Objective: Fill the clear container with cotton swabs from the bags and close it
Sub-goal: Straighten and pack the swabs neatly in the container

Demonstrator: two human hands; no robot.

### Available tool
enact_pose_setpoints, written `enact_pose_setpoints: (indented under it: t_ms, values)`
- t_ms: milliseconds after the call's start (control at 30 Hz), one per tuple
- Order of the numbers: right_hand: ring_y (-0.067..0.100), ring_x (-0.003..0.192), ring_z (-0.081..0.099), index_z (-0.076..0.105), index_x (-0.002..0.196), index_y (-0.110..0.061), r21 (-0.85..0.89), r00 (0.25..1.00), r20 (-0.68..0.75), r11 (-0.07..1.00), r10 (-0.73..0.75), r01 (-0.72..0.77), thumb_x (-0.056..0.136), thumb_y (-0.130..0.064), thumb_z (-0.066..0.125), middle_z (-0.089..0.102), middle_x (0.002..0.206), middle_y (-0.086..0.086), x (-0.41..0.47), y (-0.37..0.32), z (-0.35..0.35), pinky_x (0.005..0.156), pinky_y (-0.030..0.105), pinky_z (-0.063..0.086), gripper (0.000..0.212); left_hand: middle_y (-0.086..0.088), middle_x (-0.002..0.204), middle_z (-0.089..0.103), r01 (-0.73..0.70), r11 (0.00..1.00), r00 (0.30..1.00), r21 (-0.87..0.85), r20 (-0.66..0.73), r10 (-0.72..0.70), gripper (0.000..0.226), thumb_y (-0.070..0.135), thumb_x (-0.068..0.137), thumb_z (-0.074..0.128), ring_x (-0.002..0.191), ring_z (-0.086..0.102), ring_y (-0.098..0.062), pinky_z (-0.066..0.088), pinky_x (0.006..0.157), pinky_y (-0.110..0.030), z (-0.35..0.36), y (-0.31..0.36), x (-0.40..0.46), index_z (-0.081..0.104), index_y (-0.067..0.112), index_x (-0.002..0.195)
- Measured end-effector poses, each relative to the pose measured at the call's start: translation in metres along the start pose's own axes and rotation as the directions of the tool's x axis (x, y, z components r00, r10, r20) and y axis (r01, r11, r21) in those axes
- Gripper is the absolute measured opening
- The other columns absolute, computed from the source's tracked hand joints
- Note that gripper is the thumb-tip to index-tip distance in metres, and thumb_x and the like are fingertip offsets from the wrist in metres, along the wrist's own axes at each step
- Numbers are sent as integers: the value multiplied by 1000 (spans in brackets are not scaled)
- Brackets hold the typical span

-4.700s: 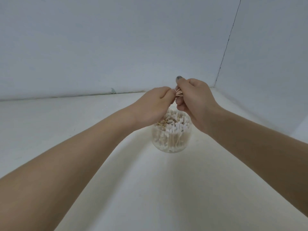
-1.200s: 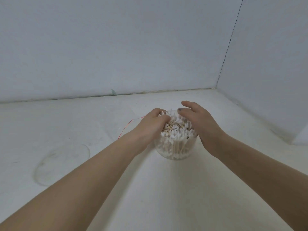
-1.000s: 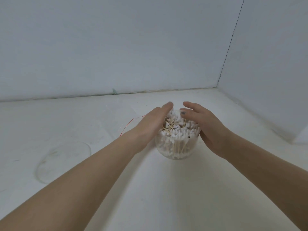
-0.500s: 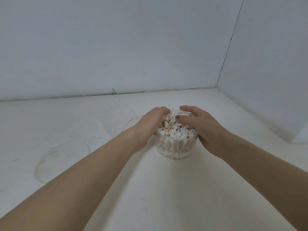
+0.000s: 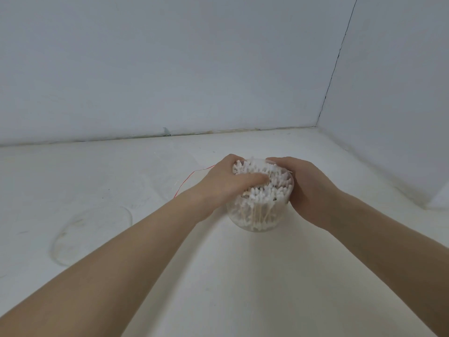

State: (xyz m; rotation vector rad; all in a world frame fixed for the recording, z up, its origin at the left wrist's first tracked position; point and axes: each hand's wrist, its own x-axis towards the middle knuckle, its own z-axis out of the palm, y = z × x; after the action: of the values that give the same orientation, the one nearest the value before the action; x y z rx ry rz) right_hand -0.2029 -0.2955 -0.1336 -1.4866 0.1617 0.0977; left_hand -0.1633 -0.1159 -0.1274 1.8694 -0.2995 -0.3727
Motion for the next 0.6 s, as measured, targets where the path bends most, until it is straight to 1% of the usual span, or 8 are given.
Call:
enact_pose_setpoints:
  t_ms: [100, 167, 200, 233, 300, 400, 533, 600]
  values:
    - [35, 110, 69, 66, 123, -3, 51, 997, -75, 999, -10, 14, 96, -32, 54, 71, 120, 18, -4, 1, 8, 107, 53, 46, 42, 5, 106, 75, -33, 999, 999, 31, -4, 33, 46, 34, 79, 86, 94, 74, -11, 59, 94, -39, 2, 1, -5, 59, 24, 115]
    - [33, 105, 72, 69, 121, -8, 79, 989, -147, 997, 3, 9, 94, -35, 58, 73, 115, 15, -8, 2, 11, 103, 51, 51, 40, 10, 95, 76, -68, 996, 998, 54, 11, 68, 34, 36, 80, 86, 88, 75, -10, 61, 90, -36, 8, 5, -9, 61, 27, 102]
    - [32, 102, 73, 71, 117, -11, 88, 983, -182, 996, 7, 9, 93, -37, 59, 75, 112, 13, -9, 3, 12, 99, 48, 53, 37, 11, 89, 75, -85, 994, 996, 69, 19, 84, 33, 39, 79, 87, 85, 75, -10, 61, 85, -34, 12, 7, -12, 61, 28, 97]
    - [31, 99, 74, 72, 115, -13, 99, 977, -215, 995, 8, 14, 94, -38, 58, 76, 110, 11, -11, 3, 11, 95, 46, 56, 35, 12, 91, 74, -89, 992, 996, 85, 19, 88, 38, 42, 76, 88, 85, 74, -10, 61, 83, -33, 16, 10, -14, 60, 28, 98]
    - [30, 97, 74, 73, 111, -16, 123, 966, -258, 992, 1, 32, 96, -39, 55, 77, 107, 9, -13, 4, 8, 89, 42, 57, 33, 8, 104, 70, -65, 992, 998, 110, -8, 66, 52, 45, 74, 88, 92, 72, -11, 60, 85, -34, 25, 9, -12, 56, 26, 111]
    - [29, 96, 75, 75, 105, -18, 123, 954, -299, 991, -9, 48, 98, -37, 53, 78, 104, 8, -17, 4, 0, 91, 43, 57, 30, 5, 108, 68, -63, 990, 997, 125, -33, 68, 46, 42, 80, 79, 97, 69, -13, 60, 88, -40, 35, 7, -4, 55, 25, 115]
    - [32, 95, 74, 75, 104, -16, 134, 935, -354, 990, 4, 46, 99, -37, 50, 77, 105, 14, -18, 4, -13, 87, 43, 58, 33, 6, 107, 65, -98, 986, 995, 136, 0, 98, 40, 44, 91, 67, 94, 67, -12, 59, 86, -37, 48, 11, -1, 52, 23, 122]
    - [32, 95, 75, 74, 106, -14, 132, 930, -368, 991, 15, 36, 99, -37, 49, 76, 106, 14, -19, 4, -19, 85, 42, 58, 35, 5, 108, 65, -93, 987, 996, 129, 20, 92, 43, 44, 92, 67, 96, 67, -13, 59, 89, -39, 52, 11, 0, 50, 22, 125]
